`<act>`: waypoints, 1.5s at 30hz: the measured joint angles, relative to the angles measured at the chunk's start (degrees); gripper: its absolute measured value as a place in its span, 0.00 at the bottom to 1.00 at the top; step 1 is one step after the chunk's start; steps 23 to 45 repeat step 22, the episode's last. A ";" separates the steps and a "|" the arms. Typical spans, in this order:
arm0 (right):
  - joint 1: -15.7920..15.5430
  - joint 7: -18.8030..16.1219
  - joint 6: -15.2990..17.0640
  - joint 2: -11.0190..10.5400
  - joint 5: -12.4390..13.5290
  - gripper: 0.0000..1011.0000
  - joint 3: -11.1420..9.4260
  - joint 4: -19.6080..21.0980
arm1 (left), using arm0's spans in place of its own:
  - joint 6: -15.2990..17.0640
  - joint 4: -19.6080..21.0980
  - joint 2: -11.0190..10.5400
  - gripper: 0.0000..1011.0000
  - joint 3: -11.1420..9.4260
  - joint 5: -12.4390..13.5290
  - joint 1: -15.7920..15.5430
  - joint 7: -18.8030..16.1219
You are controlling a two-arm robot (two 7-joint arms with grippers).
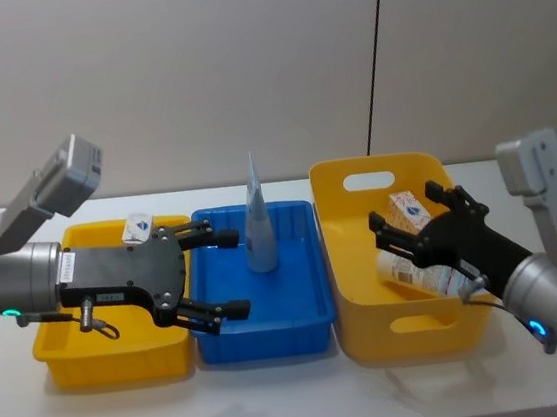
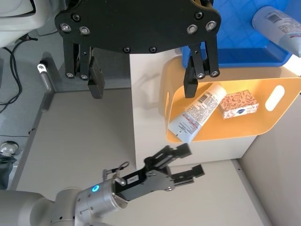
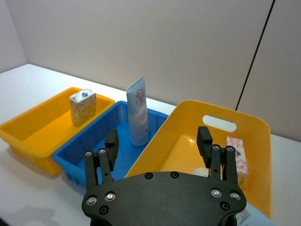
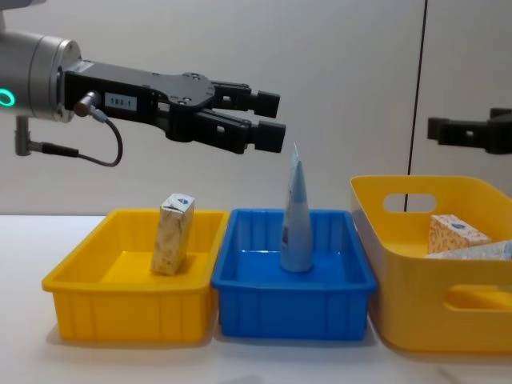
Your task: Bimanual collaborative sorting of washing and personal care products
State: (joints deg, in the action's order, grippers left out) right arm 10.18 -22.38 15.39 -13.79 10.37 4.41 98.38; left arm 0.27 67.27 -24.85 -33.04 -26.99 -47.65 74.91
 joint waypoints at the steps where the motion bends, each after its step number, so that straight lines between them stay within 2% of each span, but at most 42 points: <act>1: -0.41 -0.18 0.01 -0.25 0.12 0.99 -0.11 0.38 | 0.00 0.00 0.00 0.99 -0.01 0.00 0.00 0.00; 6: -3.30 -0.86 0.01 -1.57 0.71 0.99 -0.76 2.94 | 0.00 0.00 0.00 0.99 0.00 0.01 0.00 0.00; 19: -6.69 -0.43 -0.70 -2.19 1.13 0.99 -0.80 5.77 | 0.00 0.00 0.00 0.99 0.00 0.00 0.00 0.00; 45: -7.01 -0.35 -0.85 -2.25 1.17 0.99 -0.79 6.03 | 0.00 0.00 0.00 0.99 0.00 0.00 0.00 0.00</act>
